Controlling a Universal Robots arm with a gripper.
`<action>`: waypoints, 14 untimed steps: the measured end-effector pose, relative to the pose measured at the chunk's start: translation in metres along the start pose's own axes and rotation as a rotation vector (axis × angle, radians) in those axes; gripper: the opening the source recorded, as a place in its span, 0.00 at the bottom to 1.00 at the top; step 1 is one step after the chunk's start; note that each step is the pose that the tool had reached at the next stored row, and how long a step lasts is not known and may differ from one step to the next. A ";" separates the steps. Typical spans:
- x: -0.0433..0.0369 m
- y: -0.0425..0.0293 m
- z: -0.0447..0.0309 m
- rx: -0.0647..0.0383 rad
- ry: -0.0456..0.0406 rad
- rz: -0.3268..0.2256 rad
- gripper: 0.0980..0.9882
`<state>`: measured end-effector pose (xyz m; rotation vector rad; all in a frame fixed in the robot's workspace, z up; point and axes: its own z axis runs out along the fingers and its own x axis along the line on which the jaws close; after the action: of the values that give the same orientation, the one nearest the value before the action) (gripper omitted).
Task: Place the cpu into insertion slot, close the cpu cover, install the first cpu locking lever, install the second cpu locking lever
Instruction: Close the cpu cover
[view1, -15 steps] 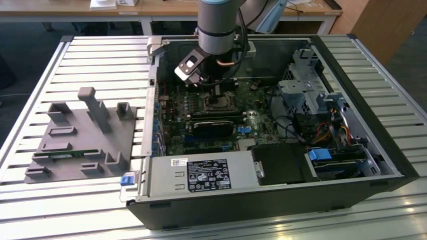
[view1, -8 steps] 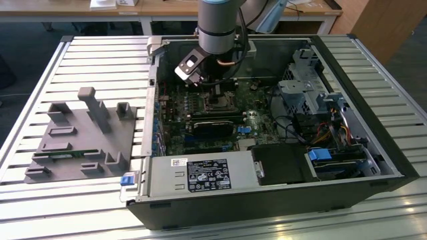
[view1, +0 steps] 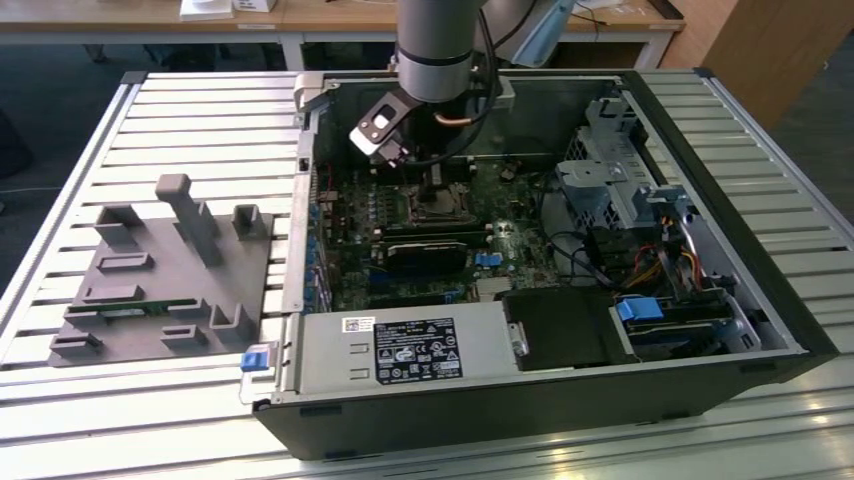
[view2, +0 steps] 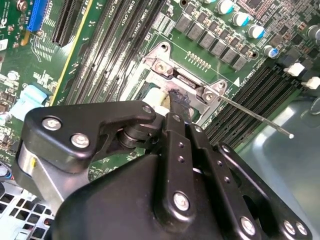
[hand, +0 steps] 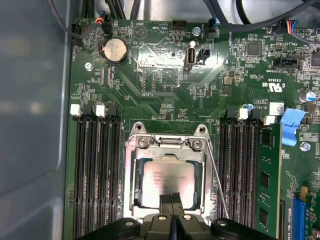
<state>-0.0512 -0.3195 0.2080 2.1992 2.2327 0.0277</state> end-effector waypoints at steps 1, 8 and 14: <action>0.0000 0.0005 0.0000 0.000 0.0000 0.000 0.01; -0.0001 0.0070 0.0001 0.000 0.0000 0.000 0.01; -0.0002 0.0137 0.0003 0.000 0.0000 0.000 0.01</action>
<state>-0.0375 -0.3195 0.2079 2.1993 2.2326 0.0276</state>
